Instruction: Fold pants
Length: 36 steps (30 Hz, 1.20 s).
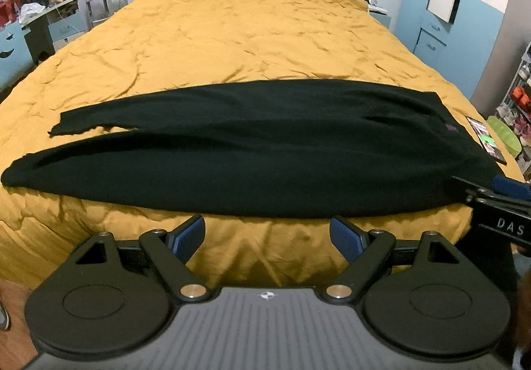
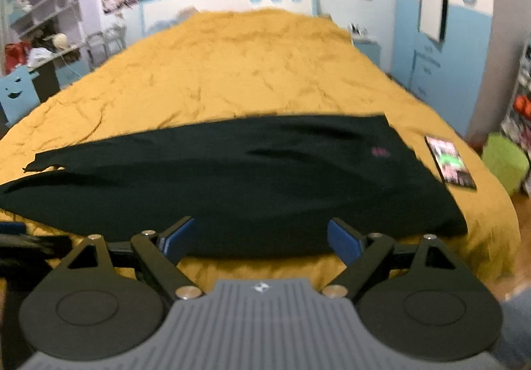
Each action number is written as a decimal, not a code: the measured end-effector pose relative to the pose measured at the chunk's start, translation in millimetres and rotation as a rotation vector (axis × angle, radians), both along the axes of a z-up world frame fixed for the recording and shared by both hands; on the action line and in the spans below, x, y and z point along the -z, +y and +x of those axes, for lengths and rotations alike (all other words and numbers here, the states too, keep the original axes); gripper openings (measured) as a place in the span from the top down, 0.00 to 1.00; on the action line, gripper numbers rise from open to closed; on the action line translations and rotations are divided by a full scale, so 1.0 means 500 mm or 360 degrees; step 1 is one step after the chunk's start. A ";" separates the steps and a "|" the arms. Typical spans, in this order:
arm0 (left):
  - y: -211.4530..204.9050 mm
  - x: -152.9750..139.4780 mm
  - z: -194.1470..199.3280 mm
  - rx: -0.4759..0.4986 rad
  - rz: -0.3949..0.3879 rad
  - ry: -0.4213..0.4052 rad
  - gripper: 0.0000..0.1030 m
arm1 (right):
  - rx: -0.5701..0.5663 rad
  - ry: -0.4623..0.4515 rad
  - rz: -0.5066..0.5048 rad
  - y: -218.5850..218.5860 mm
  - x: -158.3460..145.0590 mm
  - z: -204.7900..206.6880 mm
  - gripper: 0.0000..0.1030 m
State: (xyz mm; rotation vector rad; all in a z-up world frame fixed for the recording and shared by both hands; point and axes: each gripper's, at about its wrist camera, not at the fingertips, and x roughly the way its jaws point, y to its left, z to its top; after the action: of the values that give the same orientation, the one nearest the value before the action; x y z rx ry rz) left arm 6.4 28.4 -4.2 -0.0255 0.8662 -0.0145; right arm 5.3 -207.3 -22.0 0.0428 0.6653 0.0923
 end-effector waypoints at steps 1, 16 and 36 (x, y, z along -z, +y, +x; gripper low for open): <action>0.022 0.000 0.008 -0.0006 -0.0005 0.0002 0.04 | -0.0006 -0.0007 0.0014 -0.015 0.015 0.009 0.20; 0.491 0.105 0.027 -0.0830 -0.0493 -0.0081 0.04 | 0.0515 0.0158 0.0569 -0.337 0.153 0.062 0.20; 0.739 0.230 0.103 -0.1270 -0.1179 -0.0290 0.24 | 0.0762 0.0213 0.1060 -0.416 0.247 0.147 0.57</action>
State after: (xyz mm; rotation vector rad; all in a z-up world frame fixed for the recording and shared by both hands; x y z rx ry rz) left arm 57.7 397.9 -119.1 -1.0443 0.5813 0.4047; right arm 78.6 -415.3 -145.7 0.8509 0.7182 -0.1561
